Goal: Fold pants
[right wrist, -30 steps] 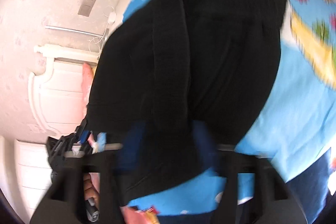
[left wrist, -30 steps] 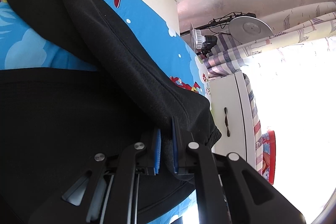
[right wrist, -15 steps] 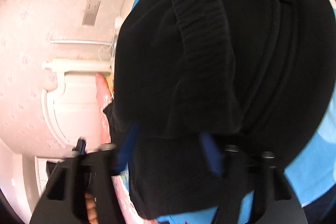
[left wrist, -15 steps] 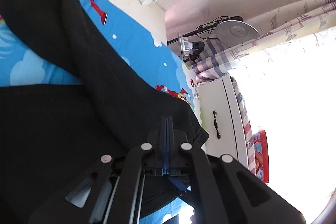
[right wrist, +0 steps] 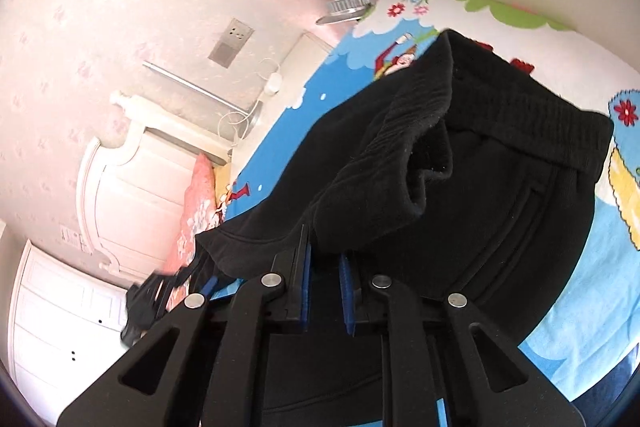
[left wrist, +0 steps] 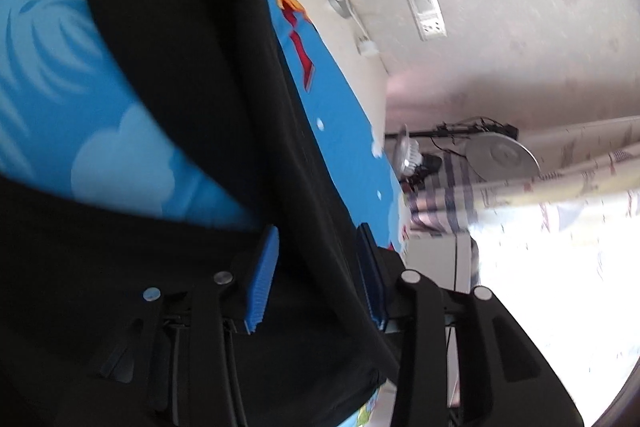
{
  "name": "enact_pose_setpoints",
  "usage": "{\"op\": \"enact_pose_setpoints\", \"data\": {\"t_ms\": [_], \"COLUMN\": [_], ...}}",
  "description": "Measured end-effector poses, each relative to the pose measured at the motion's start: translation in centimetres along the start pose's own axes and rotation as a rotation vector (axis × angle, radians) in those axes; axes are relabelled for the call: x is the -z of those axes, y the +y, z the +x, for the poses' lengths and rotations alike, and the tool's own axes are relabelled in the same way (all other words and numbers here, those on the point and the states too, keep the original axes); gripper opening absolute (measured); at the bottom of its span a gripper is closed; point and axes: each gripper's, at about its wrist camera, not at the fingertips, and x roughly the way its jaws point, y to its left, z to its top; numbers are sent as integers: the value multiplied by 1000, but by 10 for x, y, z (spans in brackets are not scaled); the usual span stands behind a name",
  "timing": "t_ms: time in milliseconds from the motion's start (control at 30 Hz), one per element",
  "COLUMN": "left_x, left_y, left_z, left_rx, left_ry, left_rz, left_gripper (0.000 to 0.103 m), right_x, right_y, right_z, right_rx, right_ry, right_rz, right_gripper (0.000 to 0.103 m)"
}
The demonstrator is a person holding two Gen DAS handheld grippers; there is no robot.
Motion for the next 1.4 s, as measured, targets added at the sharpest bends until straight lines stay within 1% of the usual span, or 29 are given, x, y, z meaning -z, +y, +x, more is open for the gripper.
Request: {"op": "enact_pose_setpoints", "data": {"t_ms": [33,100,167,233,267,333,433,500,533,567,633,667,733,767,800,867,933,967,1000,1033,1067,1100,1133,1167,1200,1233,1267,1333,1400], "left_x": [-9,-28,-44,-57,-61,-55,-17,30,45,76,126,140,169,178,182,186,185,182,177,171,165,159,153,146,136,127,117,103,91], "left_y": [1,4,8,10,9,2,-9,-7,-7,-6,1,6,25,39,52,72,77,77,75,72,70,66,60,53,47,43,40,31,26], "left_z": [6,18,31,37,36,27,-14,-55,-64,-79,-90,-90,-81,-73,-70,-75,-92,-105,-119,-133,-143,-155,-164,-171,-171,-165,-156,-134,-112], "left_rx": [-11,-67,-100,-100,-105,-118,-118,-83,-79,-78,-90,-93,-119,-127,-135,-117,-101,-103,-114,-136,-161,-209,-278,-384,-492,-604,-724,-856,-1047], "left_ry": [5,4,9,8,0,-24,-70,-107,-119,-139,-149,-146,-103,-68,-50,-45,-82,-115,-158,-200,-239,-297,-352,-413,-445,-443,-421,-383,-380], "left_rz": [-15,-45,-59,-53,-24,6,64,84,95,121,150,152,148,136,106,60,61,63,75,96,112,138,176,244,315,375,429,550,688], "left_gripper": [40,40,39,8,8,8,8,8,8,8,8,8,9,14,15,18,26,35,40,41,41,46,50,53,55,55,55,55,55], "right_x": [-1,-3,-5,-6,-7,-10,-18,-27,-28,-30,-32,-33,-33,-32,-30,-24,-20,-19,-19,-19,-18,-18,-18,-18,-17,-17,-16,-18,-21], "right_y": [4,9,5,0,-5,-9,-22,-36,-40,-45,-52,-55,-66,-73,-78,-86,-88,-89,-89,-90,-91,-92,-94,-96,-97,-99,-101,-102,-102], "right_z": [-2,-6,-10,-14,-15,-18,-32,-45,-49,-57,-65,-65,-60,-55,-49,-43,-41,-40,-39,-39,-38,-37,-35,-33,-31,-30,-33,-39,-41], "right_rx": [-1,-6,-10,-11,-15,-18,-2,17,24,50,97,126,186,206,218,252,269,272,272,270,275,283,292,295,292,303,316,287,275], "right_ry": [-4,-8,-4,0,6,15,-3,-13,-16,-28,-47,-49,-32,-15,11,25,31,34,35,36,41,46,55,67,81,81,55,26,24], "right_rz": [-11,-28,-31,-36,-32,-26,-23,-12,-10,-17,-41,-61,-78,-76,-88,-111,-140,-154,-156,-156,-160,-159,-150,-139,-127,-114,-94,-86,-87], "right_gripper": [16,15,15,15,14,14,14,13,13,13,13,13,13,13,13,14,14,14,14,15,15,16,21,27,49,76,81,81,79]}}
